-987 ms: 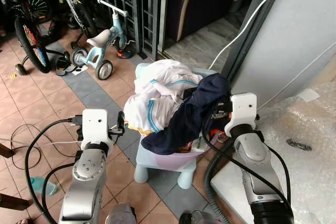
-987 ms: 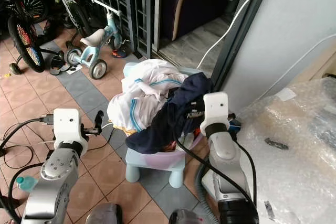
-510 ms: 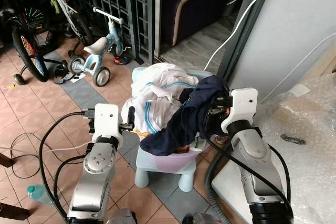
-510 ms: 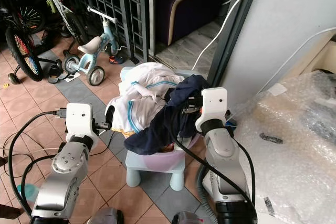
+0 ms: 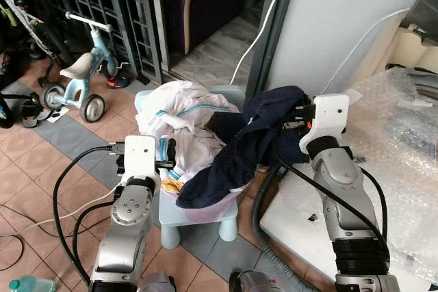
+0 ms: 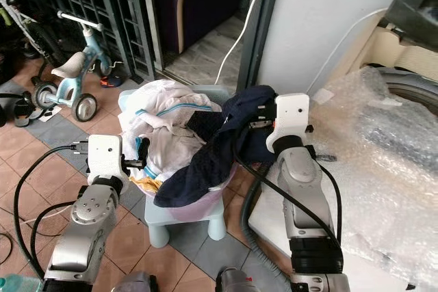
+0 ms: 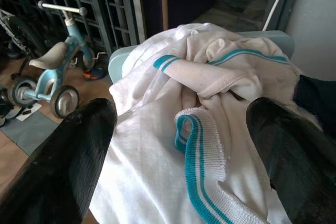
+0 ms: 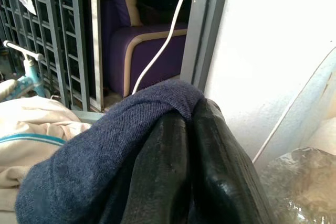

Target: Clothes washing

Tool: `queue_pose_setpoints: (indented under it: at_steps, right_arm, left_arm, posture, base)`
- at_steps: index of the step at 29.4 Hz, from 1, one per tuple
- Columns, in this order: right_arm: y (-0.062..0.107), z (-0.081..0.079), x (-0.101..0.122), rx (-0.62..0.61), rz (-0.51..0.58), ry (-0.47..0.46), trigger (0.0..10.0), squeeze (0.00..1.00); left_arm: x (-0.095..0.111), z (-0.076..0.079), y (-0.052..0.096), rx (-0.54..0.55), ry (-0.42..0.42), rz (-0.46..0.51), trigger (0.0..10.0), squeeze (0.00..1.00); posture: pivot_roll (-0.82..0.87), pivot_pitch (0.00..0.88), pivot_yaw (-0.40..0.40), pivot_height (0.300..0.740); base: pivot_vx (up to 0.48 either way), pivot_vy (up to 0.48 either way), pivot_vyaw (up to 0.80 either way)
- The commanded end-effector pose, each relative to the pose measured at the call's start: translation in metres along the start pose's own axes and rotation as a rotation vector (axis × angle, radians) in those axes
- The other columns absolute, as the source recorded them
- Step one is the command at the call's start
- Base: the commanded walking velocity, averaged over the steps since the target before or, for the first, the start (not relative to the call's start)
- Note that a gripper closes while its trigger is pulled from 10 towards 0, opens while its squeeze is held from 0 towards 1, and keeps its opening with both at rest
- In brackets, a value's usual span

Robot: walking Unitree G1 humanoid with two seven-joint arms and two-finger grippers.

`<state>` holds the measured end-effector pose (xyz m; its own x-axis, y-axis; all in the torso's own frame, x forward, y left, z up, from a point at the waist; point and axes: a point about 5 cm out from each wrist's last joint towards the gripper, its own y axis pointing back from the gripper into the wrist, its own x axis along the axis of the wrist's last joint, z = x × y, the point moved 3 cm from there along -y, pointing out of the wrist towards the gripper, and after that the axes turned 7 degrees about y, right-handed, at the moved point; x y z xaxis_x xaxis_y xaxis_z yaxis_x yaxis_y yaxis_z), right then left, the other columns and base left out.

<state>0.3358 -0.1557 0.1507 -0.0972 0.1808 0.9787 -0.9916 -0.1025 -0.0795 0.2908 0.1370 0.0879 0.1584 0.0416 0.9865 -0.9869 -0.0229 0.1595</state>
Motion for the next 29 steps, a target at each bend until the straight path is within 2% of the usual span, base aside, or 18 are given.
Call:
queue_pose_setpoints:
  at_steps: [1, 8, 10, 13, 21, 25, 26, 29]
  right_arm:
    - [0.0, -0.004, 0.004, 0.016, 0.025, -0.013, 10.0, 0.0]
    - [0.003, -0.009, -0.005, 0.018, -0.026, -0.045, 10.0, 0.0]
    - [0.001, -0.012, -0.008, 0.023, -0.037, 0.028, 10.0, 0.0]
    - [0.003, -0.019, -0.012, 0.048, -0.081, -0.101, 10.0, 0.0]
    - [0.003, -0.017, -0.01, 0.038, -0.06, -0.055, 10.0, 0.0]
    - [0.002, -0.011, -0.009, 0.005, -0.066, -0.041, 10.0, 0.0]
    - [0.002, -0.009, -0.009, -0.008, -0.064, -0.058, 10.0, 0.0]
    - [0.0, 0.0, -0.005, -0.055, -0.046, -0.025, 10.0, 0.0]
  left_arm:
    - [0.001, -0.002, -0.001, 0.012, -0.009, 0.005, 10.0, 0.0]
    - [0.0, 0.001, -0.001, 0.003, -0.003, 0.002, 10.0, 0.0]
    - [0.001, 0.001, -0.002, -0.002, 0.0, 0.003, 10.0, 0.0]
    - [0.001, 0.001, -0.002, -0.003, 0.0, 0.002, 10.0, 0.0]
    - [0.0, 0.002, -0.001, 0.0, 0.0, 0.002, 10.0, 0.0]
    - [0.002, 0.0, -0.001, -0.003, 0.011, 0.016, 10.0, 0.0]
    - [0.003, 0.001, -0.001, -0.014, 0.021, 0.023, 10.0, 0.0]
    - [0.006, 0.003, -0.001, -0.043, 0.024, 0.035, 10.0, 0.0]
  posture:
    - [0.0, 0.0, -0.018, 0.74]
    - [0.0, 0.0, -0.013, 0.74]
    - [0.0, 0.0, -0.015, 0.74]
    - [0.0, 0.0, -0.014, 0.74]
    - [0.0, 0.0, -0.017, 0.74]
    - [0.0, 0.0, -0.017, 0.74]
    - [0.0, 0.0, -0.016, 0.74]
    - [0.0, 0.0, -0.016, 0.74]
  base:
    - [-0.27, 0.0, 0.0]
    - [-0.287, 0.0, 0.0]
    - [-0.281, 0.0, 0.0]
    - [-0.289, 0.0, 0.0]
    - [-0.03, 0.0, 0.0]
    - [0.0, 0.0, 0.0]
    - [0.0, 0.0, -0.8]
    - [0.0, 0.0, -0.8]
